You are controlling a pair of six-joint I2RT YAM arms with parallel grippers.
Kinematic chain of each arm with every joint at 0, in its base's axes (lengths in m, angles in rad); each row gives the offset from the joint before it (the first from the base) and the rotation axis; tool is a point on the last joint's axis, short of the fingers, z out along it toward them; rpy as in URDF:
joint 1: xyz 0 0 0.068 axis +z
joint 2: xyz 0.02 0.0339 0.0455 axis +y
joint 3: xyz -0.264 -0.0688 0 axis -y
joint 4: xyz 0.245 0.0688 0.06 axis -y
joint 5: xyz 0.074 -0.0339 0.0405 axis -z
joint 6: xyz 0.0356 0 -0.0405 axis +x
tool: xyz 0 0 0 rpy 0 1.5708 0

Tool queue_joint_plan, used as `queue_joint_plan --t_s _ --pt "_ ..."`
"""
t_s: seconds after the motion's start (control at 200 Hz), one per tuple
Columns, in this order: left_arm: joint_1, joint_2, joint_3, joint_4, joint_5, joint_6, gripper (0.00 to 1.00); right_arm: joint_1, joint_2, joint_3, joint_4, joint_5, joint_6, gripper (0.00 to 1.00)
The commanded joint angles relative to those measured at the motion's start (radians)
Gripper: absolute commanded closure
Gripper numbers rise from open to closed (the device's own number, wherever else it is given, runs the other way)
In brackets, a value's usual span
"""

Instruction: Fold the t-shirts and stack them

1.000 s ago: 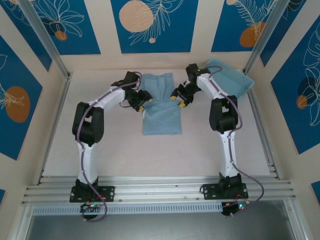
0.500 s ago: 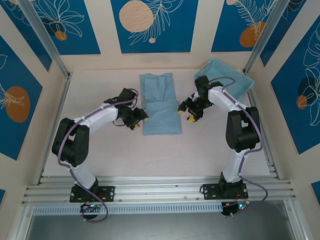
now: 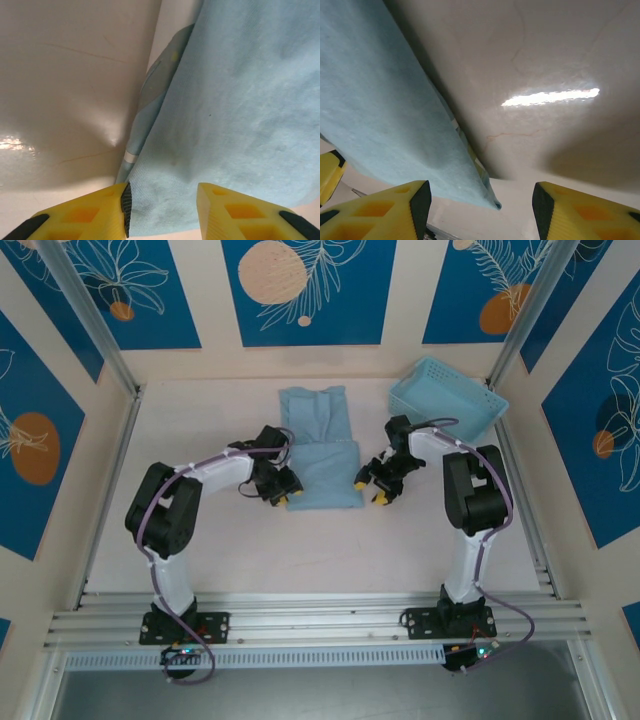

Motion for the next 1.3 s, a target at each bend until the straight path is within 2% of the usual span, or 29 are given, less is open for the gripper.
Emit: queue_joint_plan --t_s 0.0,0.055,0.145,0.22,0.38,0.495,0.67,0.8,0.905,0.95,1.075,1.295 --pt "-0.021 0.011 -0.021 0.001 -0.014 0.007 0.65 0.019 0.004 -0.019 0.027 -0.052 0.018 0.42" --pt "-0.023 0.016 -0.023 0.022 -0.017 -0.001 0.7 0.03 0.014 -0.018 0.036 -0.058 0.023 0.43" --pt "-0.025 0.01 -0.032 0.04 -0.028 -0.009 0.91 0.045 0.023 -0.013 0.043 -0.061 0.033 0.43" --pt "-0.027 -0.019 -0.045 0.033 -0.048 -0.011 1.0 0.05 0.029 -0.008 0.041 -0.064 0.039 0.43" --pt "-0.027 -0.131 -0.118 0.019 -0.095 -0.036 1.0 0.057 0.014 -0.015 0.008 -0.041 0.05 0.44" --pt "-0.031 -0.195 -0.201 0.063 -0.084 -0.084 1.0 0.066 -0.017 -0.052 0.025 -0.035 0.062 0.44" --pt "-0.045 -0.236 -0.333 0.201 -0.07 -0.184 1.0 0.103 -0.027 -0.077 0.04 -0.07 0.088 0.45" --pt "-0.047 -0.261 -0.379 0.204 -0.1 -0.223 1.0 0.132 -0.053 -0.118 0.049 -0.077 0.113 0.45" --pt "-0.046 -0.286 -0.37 0.162 -0.129 -0.202 0.63 0.138 -0.072 -0.142 0.057 -0.068 0.128 0.46" --pt "-0.047 -0.301 -0.364 0.146 -0.14 -0.19 0.54 0.138 -0.075 -0.146 0.065 -0.068 0.128 0.46" --pt "-0.05 -0.328 -0.367 0.122 -0.125 -0.194 0.53 0.141 -0.064 -0.137 0.063 -0.078 0.127 0.47" --pt "-0.052 -0.282 -0.415 0.21 -0.046 -0.266 0.54 0.144 -0.039 -0.127 0.089 -0.088 0.154 0.5"
